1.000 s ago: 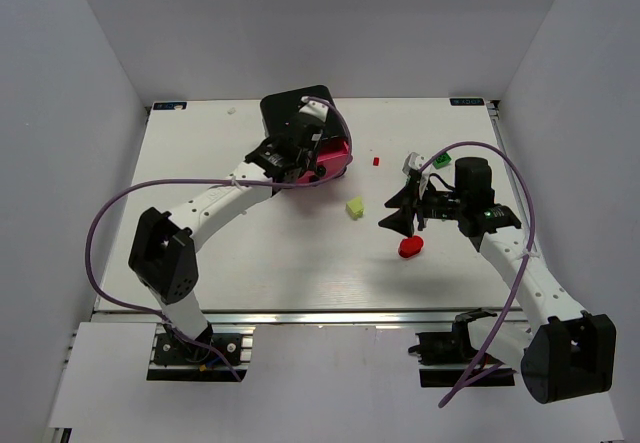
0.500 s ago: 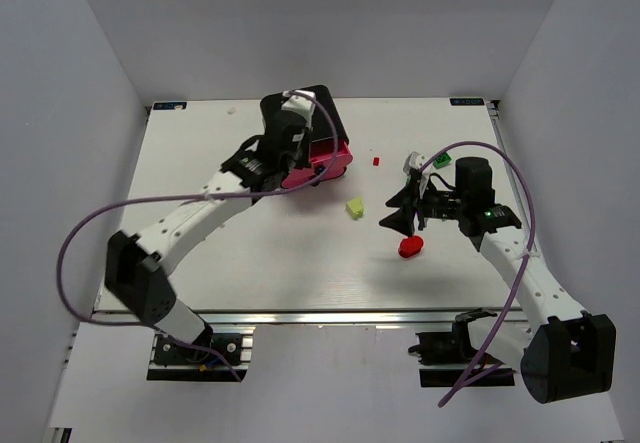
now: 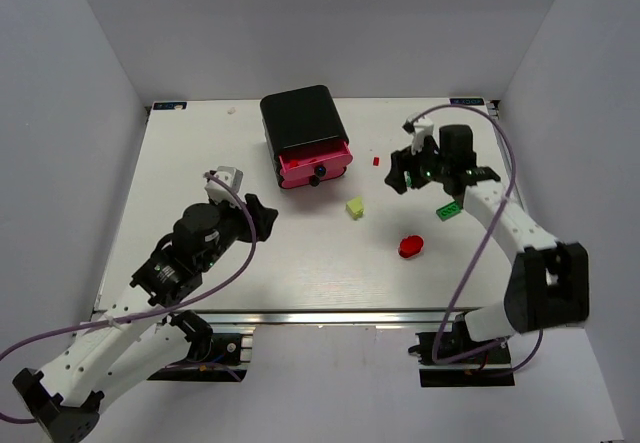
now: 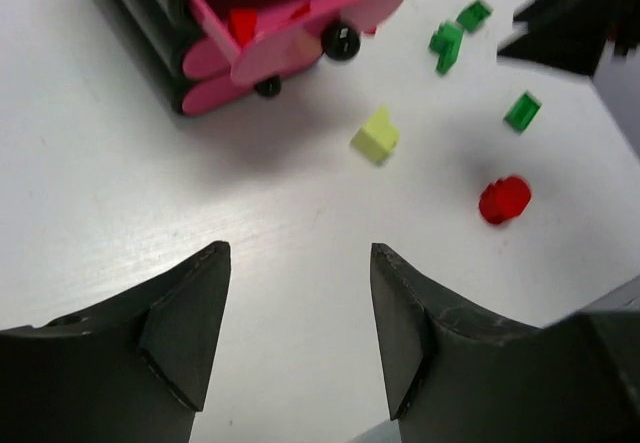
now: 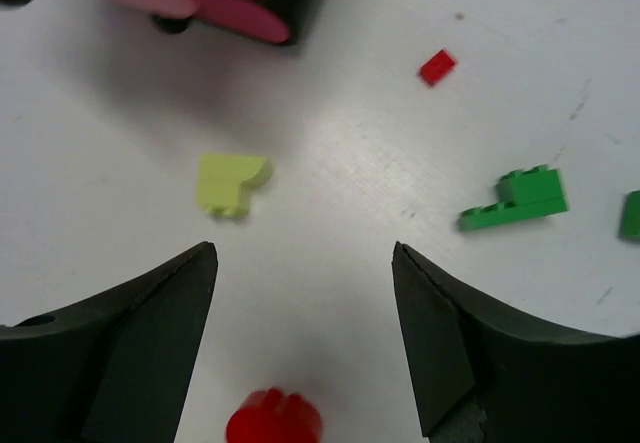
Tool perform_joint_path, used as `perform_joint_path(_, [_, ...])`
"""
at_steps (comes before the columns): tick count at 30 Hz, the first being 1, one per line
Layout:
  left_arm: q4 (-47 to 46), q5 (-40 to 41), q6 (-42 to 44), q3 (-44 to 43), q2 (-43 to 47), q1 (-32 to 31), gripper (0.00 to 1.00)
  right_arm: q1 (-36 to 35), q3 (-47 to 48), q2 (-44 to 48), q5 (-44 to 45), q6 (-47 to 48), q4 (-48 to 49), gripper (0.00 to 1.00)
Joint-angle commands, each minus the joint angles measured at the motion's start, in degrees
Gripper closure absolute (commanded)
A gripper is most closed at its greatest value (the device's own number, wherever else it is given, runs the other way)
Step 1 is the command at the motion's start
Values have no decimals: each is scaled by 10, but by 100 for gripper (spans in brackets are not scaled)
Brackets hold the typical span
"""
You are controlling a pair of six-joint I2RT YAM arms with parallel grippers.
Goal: Sort the legos into containers by color
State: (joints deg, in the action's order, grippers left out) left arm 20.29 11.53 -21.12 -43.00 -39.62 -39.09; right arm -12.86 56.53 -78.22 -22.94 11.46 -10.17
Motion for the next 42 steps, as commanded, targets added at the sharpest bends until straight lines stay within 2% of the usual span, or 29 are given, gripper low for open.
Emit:
perform_joint_path(1, [22,-23,-5,28,28,-1,32,-4,92,-82,83,-35,-19,21])
perform_joint_path(4, [33,-18,6,48,50,-1,30,-10,171,-188,123,-60,-42,19])
perform_joint_path(6, [35,-12,11,59,61,-1,28,-18,231,-225,159,-76,-50,18])
perform_joint_path(10, [55,-5,28,54,71,-6,27,-32,312,-323,227,-130,-62,22])
perform_joint_path(15, [69,0,32,56,103,-6,25,-47,351,-380,276,-147,-32,32])
perform_joint_path(23, [70,1,33,57,112,-6,23,-54,443,-463,292,-183,-49,39])
perform_joint_path(29, [70,3,32,58,121,-6,23,-56,461,-499,303,-214,-62,42])
perform_joint_path(42, [69,-1,32,58,118,-6,23,-60,421,-505,295,-225,-48,43])
